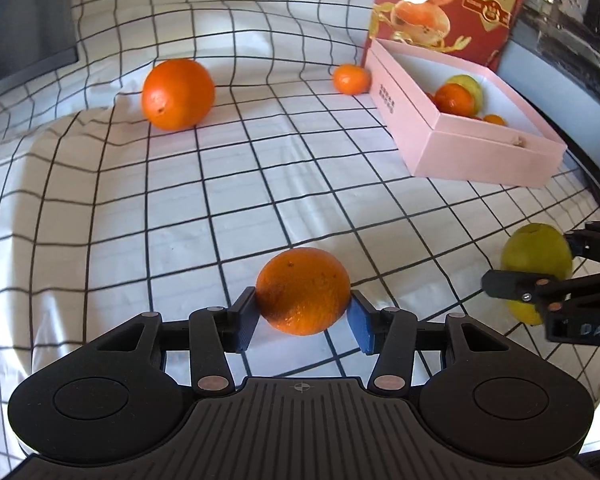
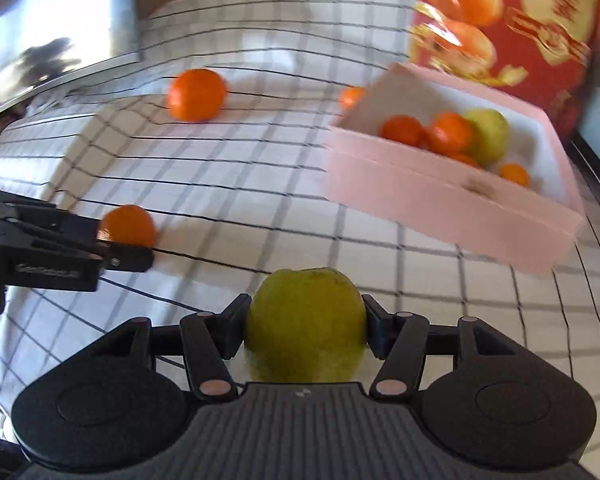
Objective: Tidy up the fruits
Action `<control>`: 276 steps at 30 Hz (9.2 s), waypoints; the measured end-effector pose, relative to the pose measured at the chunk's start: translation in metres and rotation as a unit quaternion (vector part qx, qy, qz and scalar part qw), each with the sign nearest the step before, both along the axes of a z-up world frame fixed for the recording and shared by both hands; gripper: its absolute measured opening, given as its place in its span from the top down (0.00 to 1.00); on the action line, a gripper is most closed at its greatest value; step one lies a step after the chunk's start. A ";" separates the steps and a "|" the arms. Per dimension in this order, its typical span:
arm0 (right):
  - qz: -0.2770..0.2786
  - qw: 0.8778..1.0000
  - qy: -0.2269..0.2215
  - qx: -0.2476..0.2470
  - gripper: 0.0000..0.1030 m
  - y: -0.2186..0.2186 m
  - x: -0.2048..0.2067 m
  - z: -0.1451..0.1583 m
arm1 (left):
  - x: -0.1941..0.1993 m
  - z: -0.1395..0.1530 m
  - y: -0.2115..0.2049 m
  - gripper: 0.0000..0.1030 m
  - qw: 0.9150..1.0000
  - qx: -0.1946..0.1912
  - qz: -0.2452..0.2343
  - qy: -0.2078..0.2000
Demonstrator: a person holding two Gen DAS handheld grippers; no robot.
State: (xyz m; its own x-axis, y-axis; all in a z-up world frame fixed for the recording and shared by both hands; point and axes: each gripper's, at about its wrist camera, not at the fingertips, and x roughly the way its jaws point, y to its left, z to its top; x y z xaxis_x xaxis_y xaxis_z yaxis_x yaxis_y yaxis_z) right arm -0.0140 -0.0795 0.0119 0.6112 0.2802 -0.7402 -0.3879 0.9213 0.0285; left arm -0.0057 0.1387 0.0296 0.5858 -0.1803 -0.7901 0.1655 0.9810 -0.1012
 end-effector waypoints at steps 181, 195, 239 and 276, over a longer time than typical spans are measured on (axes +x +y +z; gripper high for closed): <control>0.158 0.981 0.004 -0.109 0.61 0.114 0.074 0.048 | 0.173 0.056 0.094 0.46 0.997 0.017 0.044 -0.068; 0.098 0.992 0.008 -0.076 0.60 0.065 0.037 0.019 | 0.176 0.047 0.060 0.40 0.997 0.066 -0.019 -0.025; 0.052 0.998 0.021 -0.020 0.46 0.027 0.013 0.012 | 0.073 0.026 0.062 0.42 0.999 -0.021 0.015 -0.035; 0.082 0.996 -0.019 0.006 0.31 0.049 0.033 0.026 | 0.052 0.059 0.034 0.69 0.996 -0.053 0.029 -0.071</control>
